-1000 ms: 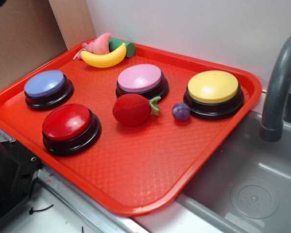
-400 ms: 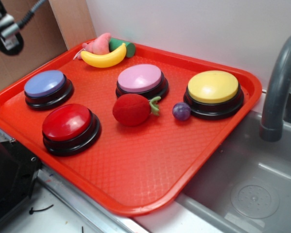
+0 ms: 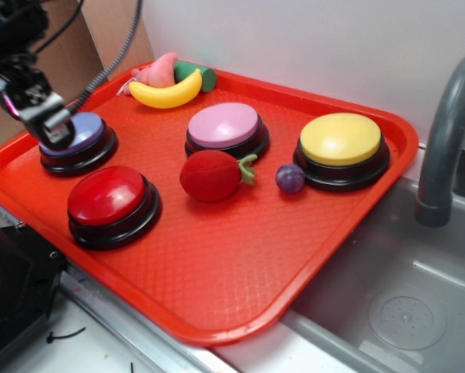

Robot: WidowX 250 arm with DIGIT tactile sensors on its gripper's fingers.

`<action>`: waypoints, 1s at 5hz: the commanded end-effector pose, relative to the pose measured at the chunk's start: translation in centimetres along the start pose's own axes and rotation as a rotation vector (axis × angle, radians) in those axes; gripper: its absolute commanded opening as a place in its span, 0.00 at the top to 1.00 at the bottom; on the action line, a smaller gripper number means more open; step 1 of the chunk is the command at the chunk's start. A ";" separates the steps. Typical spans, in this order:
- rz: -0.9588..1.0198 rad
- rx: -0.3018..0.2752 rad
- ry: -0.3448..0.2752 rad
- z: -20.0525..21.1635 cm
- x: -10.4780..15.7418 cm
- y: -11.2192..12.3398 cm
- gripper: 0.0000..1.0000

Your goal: Push the red button.

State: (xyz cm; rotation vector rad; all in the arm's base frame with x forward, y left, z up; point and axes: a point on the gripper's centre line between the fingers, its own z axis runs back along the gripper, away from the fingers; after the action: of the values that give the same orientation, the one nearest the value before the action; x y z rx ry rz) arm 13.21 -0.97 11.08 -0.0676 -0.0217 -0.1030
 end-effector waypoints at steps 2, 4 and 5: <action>-0.037 0.073 0.059 -4.9 2.8 -1.4 0.00; -0.035 0.113 0.093 -6.9 3.0 -1.4 0.00; -0.042 0.117 0.088 -6.1 2.9 -1.5 0.00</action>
State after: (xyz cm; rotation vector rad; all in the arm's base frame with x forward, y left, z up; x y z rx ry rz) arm 15.76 -3.03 5.03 0.0553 0.0775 -0.1403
